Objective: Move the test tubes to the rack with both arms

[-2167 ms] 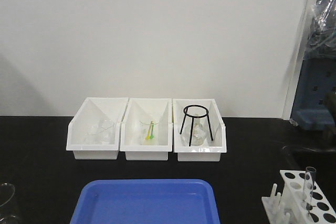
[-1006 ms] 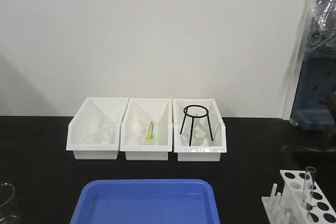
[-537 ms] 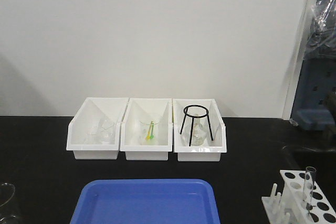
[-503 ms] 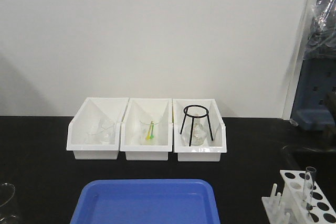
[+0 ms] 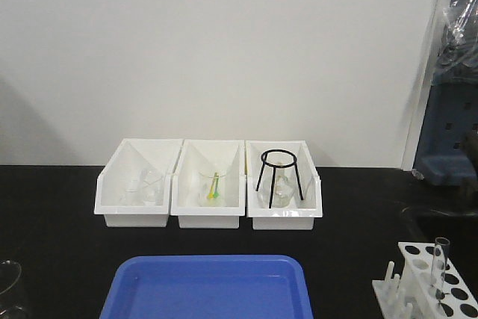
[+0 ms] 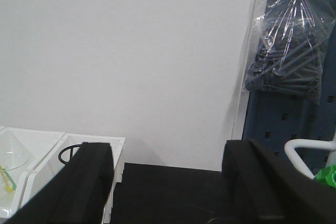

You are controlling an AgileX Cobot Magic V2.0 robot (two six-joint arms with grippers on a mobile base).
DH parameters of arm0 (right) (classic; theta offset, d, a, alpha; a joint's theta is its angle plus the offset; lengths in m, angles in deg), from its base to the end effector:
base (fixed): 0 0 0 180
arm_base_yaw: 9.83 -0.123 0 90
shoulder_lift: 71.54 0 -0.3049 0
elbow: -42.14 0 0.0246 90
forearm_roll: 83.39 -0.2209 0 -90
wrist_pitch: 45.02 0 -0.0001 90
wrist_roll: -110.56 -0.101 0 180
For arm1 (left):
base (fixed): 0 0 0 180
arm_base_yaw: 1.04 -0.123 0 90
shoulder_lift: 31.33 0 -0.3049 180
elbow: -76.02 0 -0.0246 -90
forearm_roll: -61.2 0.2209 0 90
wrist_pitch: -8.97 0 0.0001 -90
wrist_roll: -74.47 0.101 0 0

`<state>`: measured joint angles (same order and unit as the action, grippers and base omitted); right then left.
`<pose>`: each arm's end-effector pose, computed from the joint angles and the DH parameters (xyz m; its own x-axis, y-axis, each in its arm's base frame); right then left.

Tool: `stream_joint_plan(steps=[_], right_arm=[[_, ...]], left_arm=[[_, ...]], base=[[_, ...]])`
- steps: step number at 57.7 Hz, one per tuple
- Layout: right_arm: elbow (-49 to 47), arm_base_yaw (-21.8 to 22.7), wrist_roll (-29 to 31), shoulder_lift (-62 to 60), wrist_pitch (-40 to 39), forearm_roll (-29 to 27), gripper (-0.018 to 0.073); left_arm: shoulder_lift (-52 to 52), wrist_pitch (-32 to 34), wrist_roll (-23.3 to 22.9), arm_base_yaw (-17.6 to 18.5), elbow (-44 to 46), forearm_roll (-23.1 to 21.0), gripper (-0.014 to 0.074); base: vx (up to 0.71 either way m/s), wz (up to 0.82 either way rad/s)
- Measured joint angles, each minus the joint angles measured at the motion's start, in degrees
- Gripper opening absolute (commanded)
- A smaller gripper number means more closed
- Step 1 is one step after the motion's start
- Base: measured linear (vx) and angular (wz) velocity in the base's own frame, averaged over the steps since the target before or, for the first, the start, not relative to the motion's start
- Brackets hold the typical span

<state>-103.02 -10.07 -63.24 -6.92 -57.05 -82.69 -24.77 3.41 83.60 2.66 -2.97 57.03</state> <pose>0.1922 0.0011 0.3909 0.0453 -0.1197 -0.9918 -0.0013 0.9928 -0.1199 0.0163 -0.0018 0.1975 -0.0128 0.0878 -0.9961 0.0729 0.9936 0.0867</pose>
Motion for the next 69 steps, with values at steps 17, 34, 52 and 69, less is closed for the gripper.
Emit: stream_joint_plan(steps=[17,34,52,69], right_arm=[[0.0,0.0,0.0,0.0,0.0,0.0,0.0511],[0.0,0.0,0.63,-0.88,1.19,0.87,0.05],[1.82,0.0,2.0,-16.18,21.9,3.16,0.0357],[26.15,0.0,2.01,-39.43,15.35,3.45,0.0098]], left_arm=[[0.0,0.0,0.0,0.0,0.0,-0.05,-0.0003],[0.0,0.0,0.0,0.0,0.0,-0.05,-0.0003],[0.0,0.0,0.0,0.0,0.0,-0.05,-0.0003],[0.0,0.0,0.0,0.0,0.0,-0.05,-0.0003]], base=[[0.0,0.0],[0.0,0.0],[0.0,0.0],[0.0,0.0]])
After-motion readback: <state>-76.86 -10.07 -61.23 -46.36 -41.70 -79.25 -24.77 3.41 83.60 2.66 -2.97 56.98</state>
